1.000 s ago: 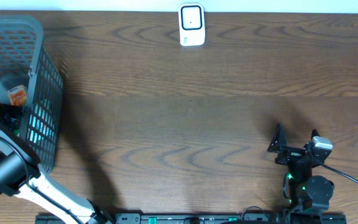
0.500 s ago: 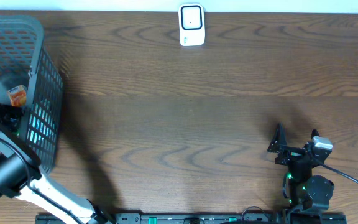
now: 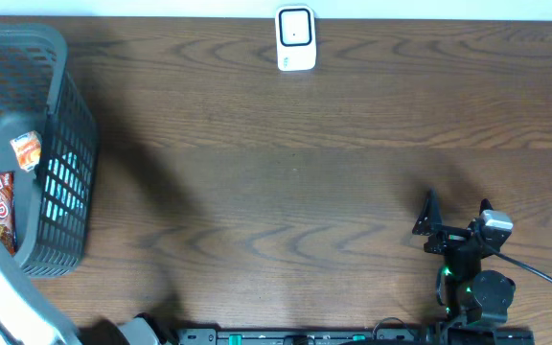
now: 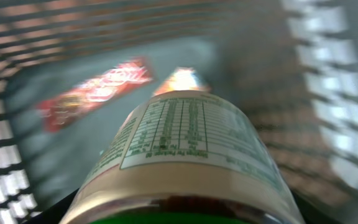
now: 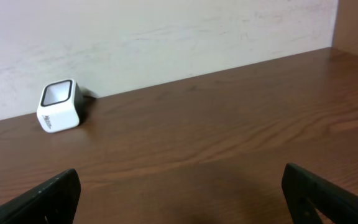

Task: Scan the item barcode
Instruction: 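Carry the bottle to the white scanner with the left gripper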

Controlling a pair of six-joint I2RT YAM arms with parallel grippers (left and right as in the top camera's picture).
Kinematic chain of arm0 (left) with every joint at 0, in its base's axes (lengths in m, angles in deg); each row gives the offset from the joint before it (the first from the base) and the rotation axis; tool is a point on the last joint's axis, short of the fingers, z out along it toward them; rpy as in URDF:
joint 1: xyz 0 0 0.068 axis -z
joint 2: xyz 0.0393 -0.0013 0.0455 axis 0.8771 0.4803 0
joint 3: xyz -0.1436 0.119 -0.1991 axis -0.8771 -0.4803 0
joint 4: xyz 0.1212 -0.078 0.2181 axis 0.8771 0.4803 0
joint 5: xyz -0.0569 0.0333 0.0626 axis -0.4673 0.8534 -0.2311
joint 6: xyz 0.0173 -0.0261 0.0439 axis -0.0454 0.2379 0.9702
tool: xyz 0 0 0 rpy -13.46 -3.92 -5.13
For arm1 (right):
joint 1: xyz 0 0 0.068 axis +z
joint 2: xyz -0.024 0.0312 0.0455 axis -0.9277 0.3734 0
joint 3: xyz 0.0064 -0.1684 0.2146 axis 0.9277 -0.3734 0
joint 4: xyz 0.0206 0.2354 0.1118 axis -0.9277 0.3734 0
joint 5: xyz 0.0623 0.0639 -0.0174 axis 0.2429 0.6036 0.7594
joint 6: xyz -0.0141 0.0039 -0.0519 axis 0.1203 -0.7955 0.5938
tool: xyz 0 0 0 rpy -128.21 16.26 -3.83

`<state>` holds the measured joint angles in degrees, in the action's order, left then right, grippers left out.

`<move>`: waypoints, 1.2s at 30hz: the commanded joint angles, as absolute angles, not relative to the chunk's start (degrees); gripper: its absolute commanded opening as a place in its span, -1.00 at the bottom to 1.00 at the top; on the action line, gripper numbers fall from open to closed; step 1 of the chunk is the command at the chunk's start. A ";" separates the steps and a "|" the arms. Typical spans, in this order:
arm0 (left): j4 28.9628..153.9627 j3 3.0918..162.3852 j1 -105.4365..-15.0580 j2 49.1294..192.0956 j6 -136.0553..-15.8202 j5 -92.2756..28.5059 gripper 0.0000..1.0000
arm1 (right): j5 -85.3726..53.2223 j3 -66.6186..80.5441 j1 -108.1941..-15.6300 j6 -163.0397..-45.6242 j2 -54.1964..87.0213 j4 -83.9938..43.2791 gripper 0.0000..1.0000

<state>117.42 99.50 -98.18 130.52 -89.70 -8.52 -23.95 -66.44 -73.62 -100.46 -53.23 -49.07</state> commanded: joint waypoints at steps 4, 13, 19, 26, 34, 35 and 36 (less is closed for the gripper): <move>114.73 100.66 -80.78 122.79 -94.09 -18.75 0.34 | -24.65 -66.60 -73.22 -100.90 -53.23 -48.91 0.98; 113.66 100.49 -42.44 133.37 -92.87 -6.01 0.35 | -24.65 -66.60 -73.22 -100.90 -53.23 -48.91 0.98; 113.79 100.49 -29.48 147.18 -80.49 -2.25 0.35 | -24.65 -66.60 -73.22 -100.90 -53.23 -48.91 0.98; 114.75 100.49 -22.90 160.49 -70.81 -2.29 0.36 | -24.65 -66.60 -73.22 -100.90 -53.23 -48.91 0.99; 114.29 100.49 -21.68 169.85 -84.47 -2.31 0.36 | -24.65 -66.60 -73.22 -100.90 -53.23 -48.91 0.99; 114.07 100.49 -21.68 170.54 -84.63 -2.38 0.36 | -24.65 -66.60 -73.22 -100.90 -53.23 -48.91 0.98; 113.86 100.49 -21.68 171.20 -84.63 -2.68 0.36 | -24.65 -66.60 -73.22 -100.90 -53.23 -48.91 0.98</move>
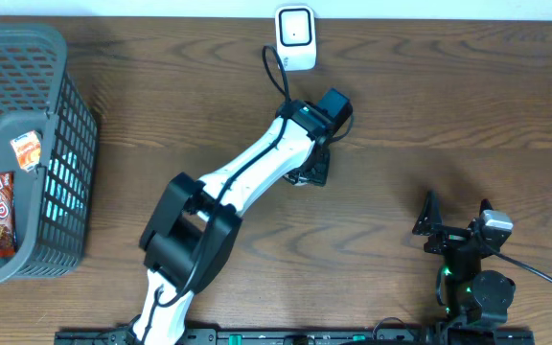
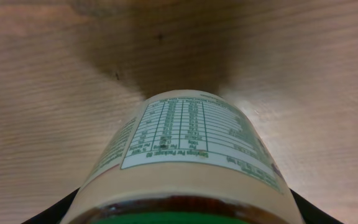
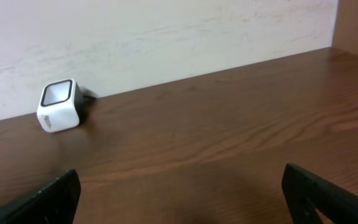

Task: Scan the item barcode
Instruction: 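Carry the bottle to the white scanner with the left gripper, then set the bottle upright on the table and release it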

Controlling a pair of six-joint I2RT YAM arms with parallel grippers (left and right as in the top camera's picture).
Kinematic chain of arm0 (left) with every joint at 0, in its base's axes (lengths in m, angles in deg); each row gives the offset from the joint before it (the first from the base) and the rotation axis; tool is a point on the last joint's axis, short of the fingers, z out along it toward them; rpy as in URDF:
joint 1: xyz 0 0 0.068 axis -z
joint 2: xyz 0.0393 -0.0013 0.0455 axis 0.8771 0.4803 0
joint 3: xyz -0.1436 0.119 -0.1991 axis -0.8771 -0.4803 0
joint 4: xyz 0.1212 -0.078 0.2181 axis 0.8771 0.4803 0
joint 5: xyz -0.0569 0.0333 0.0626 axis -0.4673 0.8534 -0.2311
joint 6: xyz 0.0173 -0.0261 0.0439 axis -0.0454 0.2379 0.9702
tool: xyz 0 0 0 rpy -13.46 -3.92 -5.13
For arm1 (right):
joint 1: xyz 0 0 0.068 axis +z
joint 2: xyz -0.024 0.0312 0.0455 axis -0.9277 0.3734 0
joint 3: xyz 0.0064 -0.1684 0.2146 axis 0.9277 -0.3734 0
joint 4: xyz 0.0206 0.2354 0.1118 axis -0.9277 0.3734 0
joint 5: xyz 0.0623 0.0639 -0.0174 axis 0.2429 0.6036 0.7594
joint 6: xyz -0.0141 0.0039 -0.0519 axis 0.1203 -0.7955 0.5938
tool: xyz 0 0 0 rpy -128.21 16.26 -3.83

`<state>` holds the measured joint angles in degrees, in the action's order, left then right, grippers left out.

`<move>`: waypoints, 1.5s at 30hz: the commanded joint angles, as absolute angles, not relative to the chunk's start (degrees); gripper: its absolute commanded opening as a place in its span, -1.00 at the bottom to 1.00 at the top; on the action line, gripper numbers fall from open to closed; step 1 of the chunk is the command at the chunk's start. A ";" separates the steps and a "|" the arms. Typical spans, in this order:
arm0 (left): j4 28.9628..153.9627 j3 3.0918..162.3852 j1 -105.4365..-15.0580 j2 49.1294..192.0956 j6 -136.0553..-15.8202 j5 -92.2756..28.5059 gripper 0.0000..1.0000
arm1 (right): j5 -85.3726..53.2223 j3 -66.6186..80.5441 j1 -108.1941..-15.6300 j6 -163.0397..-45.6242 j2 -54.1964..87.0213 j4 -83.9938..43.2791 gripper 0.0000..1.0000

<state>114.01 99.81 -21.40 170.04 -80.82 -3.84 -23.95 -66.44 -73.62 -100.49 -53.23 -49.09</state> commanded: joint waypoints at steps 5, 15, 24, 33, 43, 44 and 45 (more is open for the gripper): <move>112.85 100.44 -21.64 172.36 -85.26 -5.31 0.36 | -24.65 -66.60 -73.22 -100.90 -53.23 -48.91 0.99; 113.29 100.33 -21.70 172.16 -89.43 -5.33 0.96 | -24.65 -66.60 -73.22 -100.90 -53.23 -48.91 0.99; 122.95 110.52 -25.27 164.69 -81.43 -1.92 0.96 | -24.65 -66.60 -73.22 -100.88 -53.23 -48.91 0.98; 127.91 131.15 -36.78 146.83 -73.83 -2.51 0.96 | -24.65 -66.60 -73.22 -100.90 -53.23 -48.91 0.99; 138.62 130.87 -72.69 138.20 -85.57 -1.83 0.96 | -24.65 -66.60 -73.22 -100.88 -53.23 -48.91 0.98; 139.45 129.99 -77.07 138.33 -87.86 -2.66 0.96 | -24.65 -66.60 -73.22 -100.90 -53.23 -48.91 0.99; 139.52 129.12 -79.95 138.35 -88.49 -3.80 0.96 | -24.65 -66.60 -73.22 -100.90 -53.23 -48.91 0.98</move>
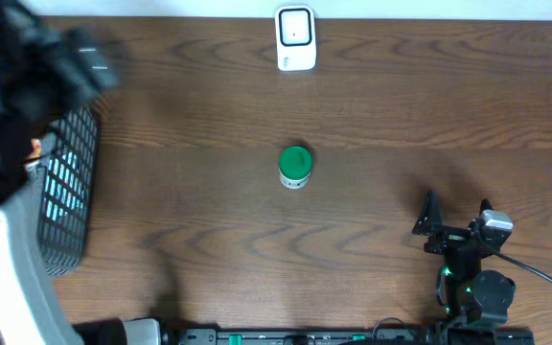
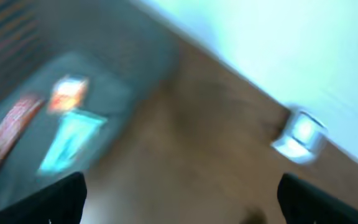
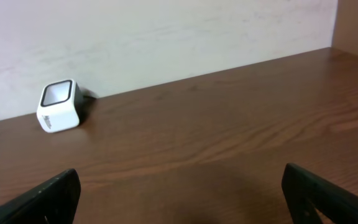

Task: Scan the item barcode
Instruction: 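Set the bottle upright on the table and release it, then reach the left gripper into the basket and grasp the mint-green wipes pack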

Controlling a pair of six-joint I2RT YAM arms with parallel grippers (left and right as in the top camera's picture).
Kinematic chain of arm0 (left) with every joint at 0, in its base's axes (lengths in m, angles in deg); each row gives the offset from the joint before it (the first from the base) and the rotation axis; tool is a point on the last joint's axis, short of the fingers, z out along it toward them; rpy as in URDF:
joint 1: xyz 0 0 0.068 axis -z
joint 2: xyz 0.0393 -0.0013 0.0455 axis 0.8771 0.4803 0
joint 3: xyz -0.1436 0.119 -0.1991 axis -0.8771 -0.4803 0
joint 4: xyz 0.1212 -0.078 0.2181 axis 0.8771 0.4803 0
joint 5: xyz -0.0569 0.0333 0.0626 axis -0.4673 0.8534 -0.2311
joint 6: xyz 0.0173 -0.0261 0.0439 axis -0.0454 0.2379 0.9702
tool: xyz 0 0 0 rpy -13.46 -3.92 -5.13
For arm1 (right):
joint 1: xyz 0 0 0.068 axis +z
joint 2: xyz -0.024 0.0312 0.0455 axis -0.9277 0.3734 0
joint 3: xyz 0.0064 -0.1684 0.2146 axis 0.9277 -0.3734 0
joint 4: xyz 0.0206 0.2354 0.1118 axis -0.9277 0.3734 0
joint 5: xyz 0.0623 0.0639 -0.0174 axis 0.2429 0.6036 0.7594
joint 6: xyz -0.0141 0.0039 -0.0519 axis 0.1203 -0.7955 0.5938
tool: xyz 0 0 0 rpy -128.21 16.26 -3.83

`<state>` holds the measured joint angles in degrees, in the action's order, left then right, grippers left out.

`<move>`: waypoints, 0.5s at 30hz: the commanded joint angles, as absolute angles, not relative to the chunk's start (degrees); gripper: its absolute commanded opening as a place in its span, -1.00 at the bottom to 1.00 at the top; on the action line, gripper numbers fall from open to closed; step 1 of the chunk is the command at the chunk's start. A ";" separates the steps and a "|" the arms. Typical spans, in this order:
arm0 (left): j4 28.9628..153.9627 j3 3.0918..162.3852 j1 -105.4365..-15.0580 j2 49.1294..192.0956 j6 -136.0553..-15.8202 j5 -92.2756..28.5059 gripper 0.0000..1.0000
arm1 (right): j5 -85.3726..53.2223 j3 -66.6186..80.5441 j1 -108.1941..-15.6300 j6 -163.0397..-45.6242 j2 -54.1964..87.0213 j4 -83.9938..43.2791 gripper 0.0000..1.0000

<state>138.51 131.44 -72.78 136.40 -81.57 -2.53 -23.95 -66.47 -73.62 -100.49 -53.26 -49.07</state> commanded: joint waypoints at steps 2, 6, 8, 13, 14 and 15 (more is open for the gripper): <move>138.33 125.97 -86.60 138.37 -88.49 -8.52 0.95 | -24.65 -66.60 -73.22 -100.88 -53.23 -48.91 0.99; 133.59 117.23 -96.76 138.35 -89.00 -13.31 0.95 | -24.65 -66.60 -73.22 -100.90 -53.23 -48.91 0.98; 130.64 112.05 -100.37 138.35 -89.57 -13.63 0.95 | -24.65 -66.60 -73.22 -100.90 -53.23 -48.91 0.98; 120.94 97.58 -106.73 138.33 -89.54 -20.19 0.95 | -24.65 -66.60 -73.22 -100.90 -53.23 -48.91 0.99; 118.62 94.74 -107.60 138.33 -89.57 -21.74 0.95 | -24.65 -66.60 -73.22 -100.90 -53.23 -48.91 0.98; 116.08 91.83 -108.34 138.33 -89.59 -23.30 0.95 | -24.65 -66.60 -73.22 -100.90 -53.23 -48.91 0.98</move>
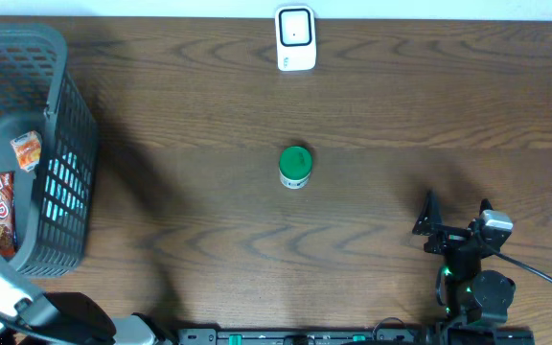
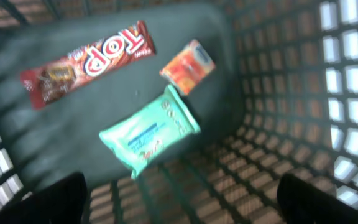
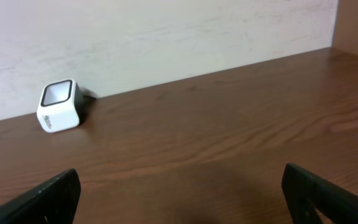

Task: Scan the item barcode
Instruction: 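Reach the left gripper into the basket and grasp the mint-green wipes pack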

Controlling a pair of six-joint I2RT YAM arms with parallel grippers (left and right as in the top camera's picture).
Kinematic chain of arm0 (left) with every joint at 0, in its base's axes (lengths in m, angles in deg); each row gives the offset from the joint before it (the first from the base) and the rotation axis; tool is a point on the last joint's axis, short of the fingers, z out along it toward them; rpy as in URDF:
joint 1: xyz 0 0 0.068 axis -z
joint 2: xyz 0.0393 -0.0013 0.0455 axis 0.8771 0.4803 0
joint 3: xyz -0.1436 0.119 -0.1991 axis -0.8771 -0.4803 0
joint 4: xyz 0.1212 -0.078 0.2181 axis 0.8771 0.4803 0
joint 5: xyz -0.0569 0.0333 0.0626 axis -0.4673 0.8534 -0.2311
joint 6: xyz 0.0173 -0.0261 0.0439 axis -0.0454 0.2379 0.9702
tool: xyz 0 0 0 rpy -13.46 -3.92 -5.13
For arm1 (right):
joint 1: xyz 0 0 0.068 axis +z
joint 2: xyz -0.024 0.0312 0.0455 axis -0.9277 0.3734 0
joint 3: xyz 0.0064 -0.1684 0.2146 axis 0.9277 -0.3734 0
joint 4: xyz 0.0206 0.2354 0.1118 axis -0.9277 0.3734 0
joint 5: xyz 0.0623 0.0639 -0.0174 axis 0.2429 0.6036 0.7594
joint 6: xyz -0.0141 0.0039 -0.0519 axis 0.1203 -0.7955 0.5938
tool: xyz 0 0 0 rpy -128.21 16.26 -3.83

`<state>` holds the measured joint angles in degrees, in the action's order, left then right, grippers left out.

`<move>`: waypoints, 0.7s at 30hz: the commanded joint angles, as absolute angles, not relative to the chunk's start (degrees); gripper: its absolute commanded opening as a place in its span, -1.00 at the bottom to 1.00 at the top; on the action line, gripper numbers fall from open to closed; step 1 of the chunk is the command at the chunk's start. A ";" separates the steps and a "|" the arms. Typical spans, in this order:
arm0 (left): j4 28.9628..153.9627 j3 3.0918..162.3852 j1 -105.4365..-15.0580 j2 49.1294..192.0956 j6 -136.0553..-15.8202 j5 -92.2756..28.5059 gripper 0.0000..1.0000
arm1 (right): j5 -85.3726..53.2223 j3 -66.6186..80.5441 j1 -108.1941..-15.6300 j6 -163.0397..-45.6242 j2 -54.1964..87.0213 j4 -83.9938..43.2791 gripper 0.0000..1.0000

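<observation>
A white barcode scanner stands at the table's far edge and also shows as the scanner in the right wrist view. A green-capped bottle stands upright at mid-table, free of both grippers. My left gripper is open and empty above the inside of the grey basket. Below it lie a red TOP bar, an orange packet and a teal wipes pack. My right gripper is open and empty, low over the table at the near right.
The basket's mesh wall rises on all sides of the left gripper. The left arm comes in from the near left corner. The right arm's base sits at the front right edge.
The left arm was blurred over the table's far left corner, its camera taking in basket and scanner. Now its open gripper looks straight down into the basket. Bottle and right arm are unchanged.
First my left gripper held the bottle inside the basket. Then it held the bottle over the table just below the scanner. Later the bottle stood alone at mid-table and the empty gripper was near the basket, and now it hangs over the basket's contents.
</observation>
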<state>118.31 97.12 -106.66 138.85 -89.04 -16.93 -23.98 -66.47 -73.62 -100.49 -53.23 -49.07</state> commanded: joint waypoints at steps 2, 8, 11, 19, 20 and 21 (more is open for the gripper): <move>111.65 86.39 -109.70 138.33 -89.59 -26.05 0.95 | -24.65 -66.60 -73.22 -100.88 -53.23 -48.91 0.98; 101.86 73.08 -111.05 138.37 -89.74 -27.89 0.95 | -24.65 -66.60 -73.22 -100.90 -53.23 -48.91 0.99; 99.01 69.14 -110.99 138.46 -89.76 -27.89 0.95 | -24.65 -66.60 -73.22 -100.90 -53.23 -48.91 0.99; 92.87 62.24 -110.99 138.68 -90.79 -27.86 0.95 | -24.65 -66.60 -73.22 -100.90 -53.23 -48.91 0.99; 92.30 61.76 -110.99 138.83 -91.05 -27.86 0.95 | -24.65 -66.60 -73.22 -100.90 -53.23 -48.91 0.99; 91.80 61.34 -110.94 139.05 -91.14 -27.86 0.95 | -24.65 -66.60 -73.22 -100.90 -53.23 -48.91 0.98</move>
